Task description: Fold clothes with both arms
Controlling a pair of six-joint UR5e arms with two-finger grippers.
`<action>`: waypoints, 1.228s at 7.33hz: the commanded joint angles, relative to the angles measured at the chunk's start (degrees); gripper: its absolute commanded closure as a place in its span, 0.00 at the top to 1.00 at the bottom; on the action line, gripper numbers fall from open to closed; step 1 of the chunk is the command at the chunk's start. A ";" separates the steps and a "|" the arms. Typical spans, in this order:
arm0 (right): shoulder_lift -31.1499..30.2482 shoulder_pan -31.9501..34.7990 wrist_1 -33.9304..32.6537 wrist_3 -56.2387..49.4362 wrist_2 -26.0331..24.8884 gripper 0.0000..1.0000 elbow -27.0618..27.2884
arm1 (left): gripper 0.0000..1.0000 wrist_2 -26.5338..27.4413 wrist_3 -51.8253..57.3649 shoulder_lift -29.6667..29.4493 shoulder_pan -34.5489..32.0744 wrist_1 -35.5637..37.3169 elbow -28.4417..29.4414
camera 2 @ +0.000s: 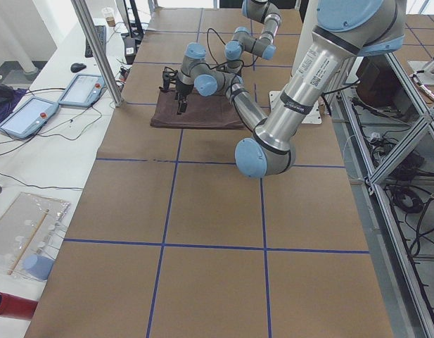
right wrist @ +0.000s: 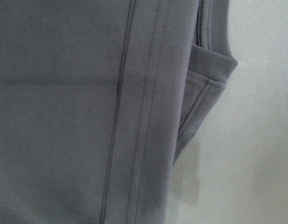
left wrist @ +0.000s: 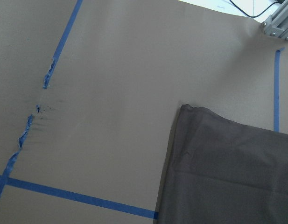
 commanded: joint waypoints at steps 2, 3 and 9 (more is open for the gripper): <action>-0.22 -0.38 0.14 -0.01 -0.01 1.00 0.00 | 1.00 -0.06 0.00 0.00 0.03 -0.03 -0.09; -0.30 -0.38 -0.21 -0.01 0.08 1.00 0.18 | 1.00 -0.06 0.00 0.00 0.03 -0.03 -0.17; -8.19 2.25 -0.39 -0.89 0.26 1.00 6.84 | 1.00 -0.06 -0.79 0.00 0.29 -0.12 -0.17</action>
